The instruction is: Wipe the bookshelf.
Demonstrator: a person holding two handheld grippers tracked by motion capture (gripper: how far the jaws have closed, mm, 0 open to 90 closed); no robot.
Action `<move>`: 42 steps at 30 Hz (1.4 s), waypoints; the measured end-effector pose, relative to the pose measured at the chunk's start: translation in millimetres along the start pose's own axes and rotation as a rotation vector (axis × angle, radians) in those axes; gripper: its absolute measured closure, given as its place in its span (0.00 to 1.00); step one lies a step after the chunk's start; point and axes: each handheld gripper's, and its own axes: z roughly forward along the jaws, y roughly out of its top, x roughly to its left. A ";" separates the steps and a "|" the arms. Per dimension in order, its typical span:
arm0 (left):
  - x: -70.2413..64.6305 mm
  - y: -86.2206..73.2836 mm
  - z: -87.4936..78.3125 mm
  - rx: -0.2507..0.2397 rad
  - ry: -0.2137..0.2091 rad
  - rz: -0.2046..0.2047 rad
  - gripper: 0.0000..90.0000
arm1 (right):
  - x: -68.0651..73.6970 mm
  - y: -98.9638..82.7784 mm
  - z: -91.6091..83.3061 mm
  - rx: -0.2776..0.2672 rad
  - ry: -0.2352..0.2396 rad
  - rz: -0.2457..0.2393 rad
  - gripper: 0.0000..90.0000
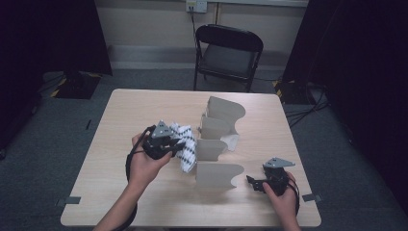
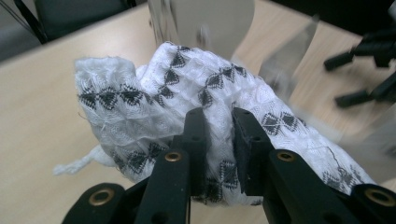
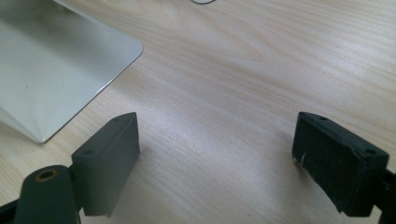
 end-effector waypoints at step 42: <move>-5.5 -70.5 56.9 0.133 -0.028 -0.041 0.83 | 0.1 0.0 0.0 0.000 0.000 0.000 0.16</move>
